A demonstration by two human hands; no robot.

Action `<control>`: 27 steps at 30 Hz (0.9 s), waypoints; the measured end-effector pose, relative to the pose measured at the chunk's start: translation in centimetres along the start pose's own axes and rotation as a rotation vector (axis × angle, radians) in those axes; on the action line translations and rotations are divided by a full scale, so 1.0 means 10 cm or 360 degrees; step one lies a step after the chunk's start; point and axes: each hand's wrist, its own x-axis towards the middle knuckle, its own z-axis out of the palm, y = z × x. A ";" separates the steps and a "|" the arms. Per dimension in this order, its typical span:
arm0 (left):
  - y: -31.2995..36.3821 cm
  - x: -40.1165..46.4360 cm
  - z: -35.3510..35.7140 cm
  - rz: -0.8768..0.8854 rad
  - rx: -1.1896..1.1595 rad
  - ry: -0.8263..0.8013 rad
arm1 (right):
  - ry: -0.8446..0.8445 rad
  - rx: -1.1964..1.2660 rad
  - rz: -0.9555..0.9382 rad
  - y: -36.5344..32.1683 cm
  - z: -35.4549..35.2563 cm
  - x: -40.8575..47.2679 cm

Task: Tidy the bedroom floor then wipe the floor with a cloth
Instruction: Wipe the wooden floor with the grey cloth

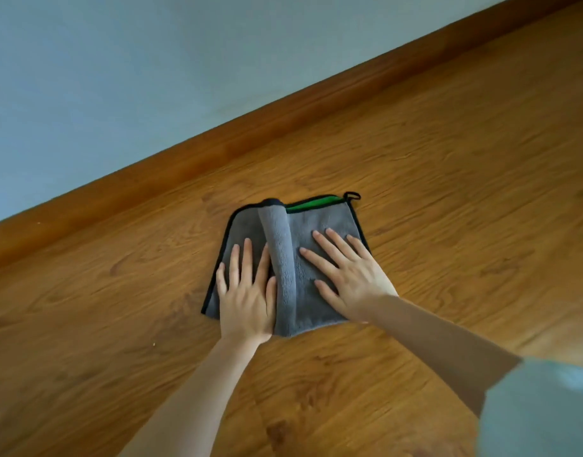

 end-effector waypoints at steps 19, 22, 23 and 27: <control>0.15 0.73 -0.13 -0.0136 0.0040 -0.0162 | 0.0050 0.0107 0.0355 0.23 -0.07 0.25; 0.29 0.40 -0.12 -0.0147 -0.0010 -0.0247 | 0.0016 0.0132 0.0394 0.19 -0.06 0.01; 0.34 0.28 -0.11 -0.0143 -0.0028 -0.0274 | 0.0014 0.0137 0.0411 0.16 -0.05 -0.10; 0.53 -0.15 -0.10 -0.0089 -0.0017 -0.0300 | 0.0051 0.0156 0.0520 0.01 0.04 -0.63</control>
